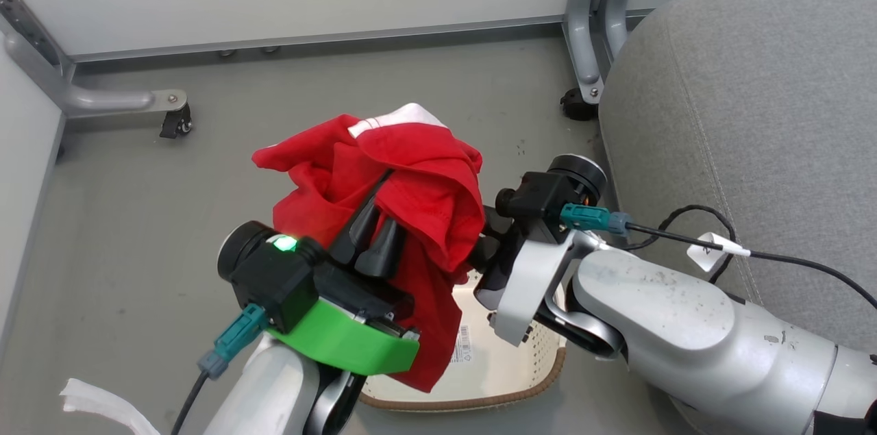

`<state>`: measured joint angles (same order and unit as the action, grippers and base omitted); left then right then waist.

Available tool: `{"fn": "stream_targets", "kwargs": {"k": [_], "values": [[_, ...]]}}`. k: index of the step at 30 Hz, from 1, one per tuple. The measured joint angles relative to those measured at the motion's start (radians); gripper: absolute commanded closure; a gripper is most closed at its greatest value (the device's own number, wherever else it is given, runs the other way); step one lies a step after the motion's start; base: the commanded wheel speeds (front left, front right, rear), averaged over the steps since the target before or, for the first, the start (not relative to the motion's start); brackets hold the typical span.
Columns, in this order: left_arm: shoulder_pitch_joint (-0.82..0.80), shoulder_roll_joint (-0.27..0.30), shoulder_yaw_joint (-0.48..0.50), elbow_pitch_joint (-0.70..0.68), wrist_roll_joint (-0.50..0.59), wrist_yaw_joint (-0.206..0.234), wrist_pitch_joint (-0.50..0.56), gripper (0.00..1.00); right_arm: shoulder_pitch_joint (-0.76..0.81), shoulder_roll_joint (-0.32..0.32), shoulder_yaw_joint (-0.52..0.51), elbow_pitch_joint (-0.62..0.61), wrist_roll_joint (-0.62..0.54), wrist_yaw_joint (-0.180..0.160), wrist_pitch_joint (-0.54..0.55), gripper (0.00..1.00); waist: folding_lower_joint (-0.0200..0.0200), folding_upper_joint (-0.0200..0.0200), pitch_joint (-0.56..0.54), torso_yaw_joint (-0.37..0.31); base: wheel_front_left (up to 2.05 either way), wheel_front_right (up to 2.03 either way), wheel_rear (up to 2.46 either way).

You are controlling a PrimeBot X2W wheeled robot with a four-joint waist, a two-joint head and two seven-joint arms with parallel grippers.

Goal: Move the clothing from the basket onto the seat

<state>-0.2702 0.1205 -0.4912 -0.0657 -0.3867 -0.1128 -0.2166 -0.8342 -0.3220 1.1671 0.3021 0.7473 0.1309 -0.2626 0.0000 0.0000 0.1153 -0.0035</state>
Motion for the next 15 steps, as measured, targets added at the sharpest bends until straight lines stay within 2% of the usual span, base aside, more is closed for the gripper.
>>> {"fn": "stream_targets", "kwargs": {"k": [7, 8, 9, 10, 11, 15], "values": [[0.0, 0.004, -0.001, 0.003, -0.002, 0.009, -0.002, 1.0, 0.0, -0.002, -0.019, 0.0, 0.006, 0.0, 0.0, 1.0, 0.0, 0.0, -0.005, -0.002, 0.0, 0.0, 0.0], [0.0, 0.005, -0.001, 0.003, -0.002, 0.009, -0.002, 0.85, 0.002, -0.002, -0.025, 0.002, 0.005, 0.0, 0.0, 1.0, 0.0, 0.0, -0.006, -0.001, 0.0, 0.0, 0.0], [0.0, 0.005, -0.001, 0.003, -0.002, 0.012, -0.002, 0.6, 0.005, -0.002, -0.032, 0.003, 0.004, 0.0, 0.0, 1.0, 0.0, 0.0, -0.006, -0.001, 0.0, 0.0, 0.0], [0.0, 0.005, -0.001, 0.003, -0.002, 0.017, -0.004, 0.14, 0.008, -0.002, -0.041, 0.007, -0.002, 0.0, 0.0, 1.0, 0.0, 0.0, -0.006, -0.001, 0.0, 0.0, 0.0], [0.0, 0.006, -0.001, 0.003, -0.002, 0.021, -0.003, 0.0, 0.01, -0.001, -0.049, 0.008, -0.007, 0.0, 0.0, 1.0, 0.0, 0.0, -0.006, 0.0, 0.0, 0.0, 0.0], [0.0, 0.011, -0.001, 0.001, 0.01, 0.035, -0.003, 0.0, 0.022, 0.006, -0.092, 0.011, -0.028, 0.0, 0.0, 1.0, 0.0, 0.0, -0.005, 0.001, 0.0, 0.0, 0.0]]}}
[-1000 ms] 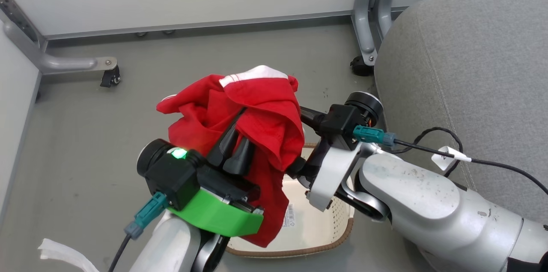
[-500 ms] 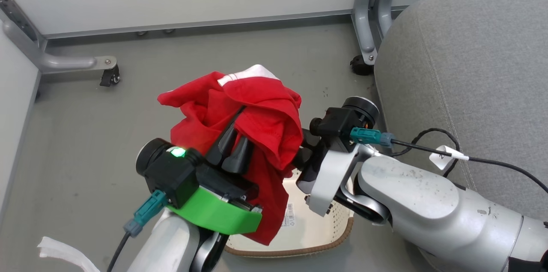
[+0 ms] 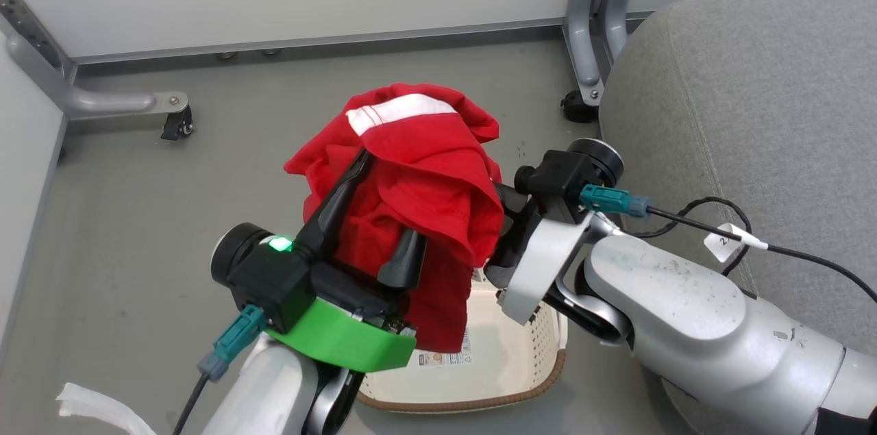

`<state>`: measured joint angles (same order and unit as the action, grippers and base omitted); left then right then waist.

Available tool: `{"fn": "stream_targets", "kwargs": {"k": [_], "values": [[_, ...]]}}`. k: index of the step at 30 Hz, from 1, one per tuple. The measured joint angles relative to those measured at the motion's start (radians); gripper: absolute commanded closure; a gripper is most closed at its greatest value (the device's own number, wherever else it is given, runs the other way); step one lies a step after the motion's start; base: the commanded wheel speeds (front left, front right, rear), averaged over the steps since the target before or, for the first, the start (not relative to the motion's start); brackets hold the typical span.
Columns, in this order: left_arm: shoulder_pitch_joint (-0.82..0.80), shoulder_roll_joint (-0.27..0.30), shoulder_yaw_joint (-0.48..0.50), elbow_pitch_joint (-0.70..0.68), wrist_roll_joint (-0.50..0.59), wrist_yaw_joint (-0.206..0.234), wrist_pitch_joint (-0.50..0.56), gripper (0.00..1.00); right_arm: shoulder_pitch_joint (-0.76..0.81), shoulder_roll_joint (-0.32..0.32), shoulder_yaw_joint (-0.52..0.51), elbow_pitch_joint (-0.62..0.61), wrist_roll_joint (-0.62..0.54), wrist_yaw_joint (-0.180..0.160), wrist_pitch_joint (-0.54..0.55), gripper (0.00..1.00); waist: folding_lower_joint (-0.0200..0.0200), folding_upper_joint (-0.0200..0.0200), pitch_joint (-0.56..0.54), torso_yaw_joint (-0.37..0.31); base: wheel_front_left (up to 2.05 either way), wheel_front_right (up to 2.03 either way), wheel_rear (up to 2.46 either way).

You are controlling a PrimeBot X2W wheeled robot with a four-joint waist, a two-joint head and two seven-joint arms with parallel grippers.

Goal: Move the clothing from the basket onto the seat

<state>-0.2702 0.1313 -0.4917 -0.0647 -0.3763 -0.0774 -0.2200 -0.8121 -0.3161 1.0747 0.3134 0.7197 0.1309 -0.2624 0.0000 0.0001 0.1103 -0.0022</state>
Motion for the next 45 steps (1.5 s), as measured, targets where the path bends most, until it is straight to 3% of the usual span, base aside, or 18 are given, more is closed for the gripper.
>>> {"fn": "stream_targets", "kwargs": {"k": [9, 26, 45], "values": [[0.007, 0.031, -0.015, -0.001, 0.03, 0.018, 0.016, 0.0, 0.043, 0.007, -0.057, 0.017, -0.018, 0.0, 0.0, 1.0, 0.0, 0.0, -0.001, 0.005, 0.0, 0.0, 0.0], [0.101, 0.13, -0.11, 0.057, 0.062, 0.002, 0.122, 0.0, 0.098, 0.019, -0.132, 0.053, -0.037, 0.0, 0.0, 1.0, 0.0, 0.0, 0.009, 0.007, 0.0, 0.0, 0.0], [0.131, 0.143, -0.123, 0.069, 0.053, 0.011, 0.119, 0.0, 0.147, 0.025, -0.213, 0.084, -0.091, 0.0, 0.0, 1.0, 0.0, 0.0, 0.001, 0.0, 0.0, 0.0, 0.0]]}}
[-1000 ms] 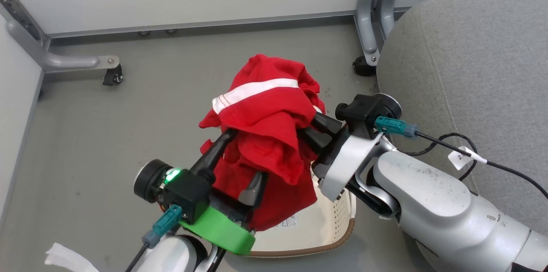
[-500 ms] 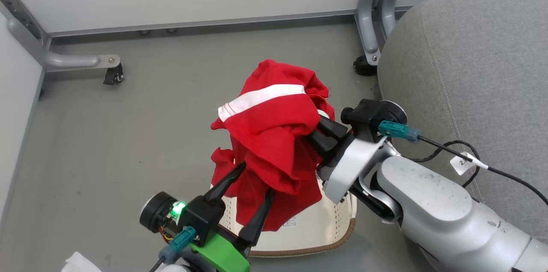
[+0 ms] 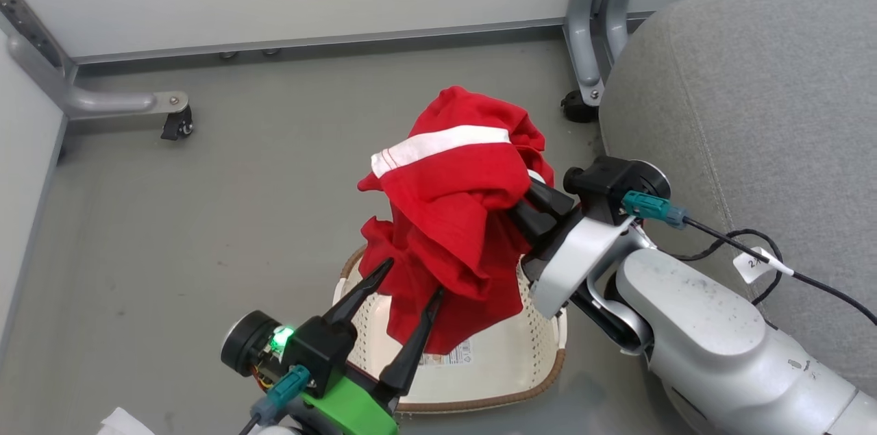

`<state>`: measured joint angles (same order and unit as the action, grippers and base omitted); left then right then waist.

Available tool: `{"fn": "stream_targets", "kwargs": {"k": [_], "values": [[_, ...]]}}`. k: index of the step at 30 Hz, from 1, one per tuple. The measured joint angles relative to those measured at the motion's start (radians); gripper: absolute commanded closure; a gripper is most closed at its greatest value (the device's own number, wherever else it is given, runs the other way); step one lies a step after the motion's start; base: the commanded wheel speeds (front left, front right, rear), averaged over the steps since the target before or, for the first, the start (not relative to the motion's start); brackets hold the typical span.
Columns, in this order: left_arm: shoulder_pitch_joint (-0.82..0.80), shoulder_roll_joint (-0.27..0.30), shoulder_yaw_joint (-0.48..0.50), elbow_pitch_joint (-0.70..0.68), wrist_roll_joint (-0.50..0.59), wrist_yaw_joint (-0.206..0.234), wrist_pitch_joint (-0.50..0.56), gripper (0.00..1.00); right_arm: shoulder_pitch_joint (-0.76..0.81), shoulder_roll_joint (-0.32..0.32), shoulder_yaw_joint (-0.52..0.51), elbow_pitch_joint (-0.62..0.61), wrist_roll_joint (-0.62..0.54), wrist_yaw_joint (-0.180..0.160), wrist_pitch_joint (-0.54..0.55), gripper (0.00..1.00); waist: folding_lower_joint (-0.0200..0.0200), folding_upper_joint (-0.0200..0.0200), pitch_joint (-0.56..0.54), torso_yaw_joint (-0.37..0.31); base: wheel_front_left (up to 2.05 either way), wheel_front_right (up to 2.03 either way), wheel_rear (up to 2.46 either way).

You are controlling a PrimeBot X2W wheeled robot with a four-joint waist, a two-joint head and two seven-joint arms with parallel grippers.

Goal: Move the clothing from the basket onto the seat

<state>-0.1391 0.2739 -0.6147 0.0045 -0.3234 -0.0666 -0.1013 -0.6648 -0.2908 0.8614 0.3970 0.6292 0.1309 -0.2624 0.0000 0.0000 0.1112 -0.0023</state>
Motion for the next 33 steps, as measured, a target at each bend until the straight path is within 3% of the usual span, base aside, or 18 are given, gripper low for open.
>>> {"fn": "stream_targets", "kwargs": {"k": [11, 33], "values": [[-0.013, 0.021, 0.004, -0.022, -0.001, 0.009, 0.002, 0.0, 0.027, 0.019, -0.072, -0.01, -0.031, 0.0, 0.0, 1.0, 0.0, 0.0, 0.016, -0.103, 0.0, 0.0, 0.0], [-0.077, 0.069, -0.006, -0.092, 0.018, 0.009, 0.06, 0.0, 0.08, 0.053, -0.256, -0.044, -0.096, 0.0, 0.0, 1.0, 0.0, 0.0, 0.099, -0.429, 0.0, 0.0, 0.0]]}}
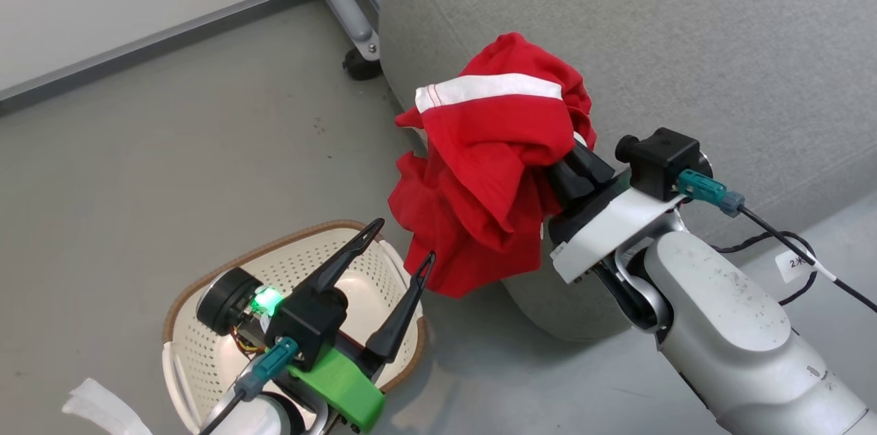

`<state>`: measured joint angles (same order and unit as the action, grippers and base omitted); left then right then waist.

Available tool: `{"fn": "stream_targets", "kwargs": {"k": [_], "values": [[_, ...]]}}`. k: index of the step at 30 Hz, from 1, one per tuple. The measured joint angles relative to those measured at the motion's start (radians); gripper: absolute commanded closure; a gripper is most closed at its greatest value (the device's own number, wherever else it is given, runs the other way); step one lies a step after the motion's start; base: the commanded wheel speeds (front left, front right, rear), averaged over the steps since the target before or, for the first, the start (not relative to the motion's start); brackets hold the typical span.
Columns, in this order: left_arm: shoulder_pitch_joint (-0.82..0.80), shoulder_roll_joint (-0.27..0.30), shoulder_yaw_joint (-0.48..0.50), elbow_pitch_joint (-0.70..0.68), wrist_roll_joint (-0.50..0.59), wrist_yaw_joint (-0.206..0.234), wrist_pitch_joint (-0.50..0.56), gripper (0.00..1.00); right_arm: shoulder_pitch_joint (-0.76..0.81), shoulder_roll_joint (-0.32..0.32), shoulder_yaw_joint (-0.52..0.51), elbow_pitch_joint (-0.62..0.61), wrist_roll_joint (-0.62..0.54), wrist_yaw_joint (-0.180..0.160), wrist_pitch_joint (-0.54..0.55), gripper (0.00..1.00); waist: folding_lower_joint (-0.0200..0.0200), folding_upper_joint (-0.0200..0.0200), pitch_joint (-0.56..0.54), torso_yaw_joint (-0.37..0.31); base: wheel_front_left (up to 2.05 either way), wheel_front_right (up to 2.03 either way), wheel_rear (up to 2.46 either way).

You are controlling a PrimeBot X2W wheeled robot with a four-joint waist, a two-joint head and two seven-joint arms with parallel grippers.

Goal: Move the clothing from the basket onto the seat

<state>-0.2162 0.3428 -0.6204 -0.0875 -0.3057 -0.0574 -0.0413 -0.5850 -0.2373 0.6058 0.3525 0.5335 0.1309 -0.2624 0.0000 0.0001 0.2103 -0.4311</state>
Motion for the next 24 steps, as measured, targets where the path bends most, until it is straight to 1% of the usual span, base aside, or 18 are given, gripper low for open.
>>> {"fn": "stream_targets", "kwargs": {"k": [4, 7, 12, 15, 19, 24], "values": [[-0.005, 0.009, 0.001, -0.013, 0.001, 0.005, 0.007, 0.0, 0.006, 0.002, -0.04, -0.005, -0.011, 0.0, 0.0, 1.0, 0.0, 0.0, 0.023, -0.045, 0.0, 0.0, 0.0], [-0.025, 0.013, 0.0, -0.029, 0.009, 0.005, 0.015, 0.0, 0.007, 0.001, -0.086, -0.007, -0.019, 0.0, 0.0, 1.0, 0.0, 0.0, 0.049, -0.063, 0.0, 0.0, 0.0], [-0.06, 0.019, -0.002, -0.056, 0.022, 0.003, 0.021, 0.0, -0.002, 0.0, -0.182, -0.002, -0.035, 0.0, 0.0, 1.0, 0.0, 0.0, 0.103, -0.073, 0.0, 0.0, 0.0], [-0.086, 0.025, 0.001, -0.079, 0.037, 0.004, 0.023, 0.0, -0.049, -0.003, -0.265, 0.009, -0.037, 0.0, 0.0, 1.0, 0.0, 0.0, 0.146, -0.07, 0.0, 0.0, 0.0], [-0.138, 0.035, -0.001, -0.115, 0.064, -0.004, 0.032, 0.0, -0.12, -0.041, -0.363, 0.023, -0.045, 0.0, 0.0, 1.0, 0.0, 0.0, 0.205, -0.054, 0.0, 0.0, 0.0], [-0.214, 0.051, -0.001, -0.152, 0.09, -0.017, 0.039, 0.0, -0.231, -0.121, -0.492, 0.034, -0.045, 0.0, 0.0, 1.0, 0.0001, 0.0, 0.293, -0.014, 0.0, 0.0, 0.0]]}}
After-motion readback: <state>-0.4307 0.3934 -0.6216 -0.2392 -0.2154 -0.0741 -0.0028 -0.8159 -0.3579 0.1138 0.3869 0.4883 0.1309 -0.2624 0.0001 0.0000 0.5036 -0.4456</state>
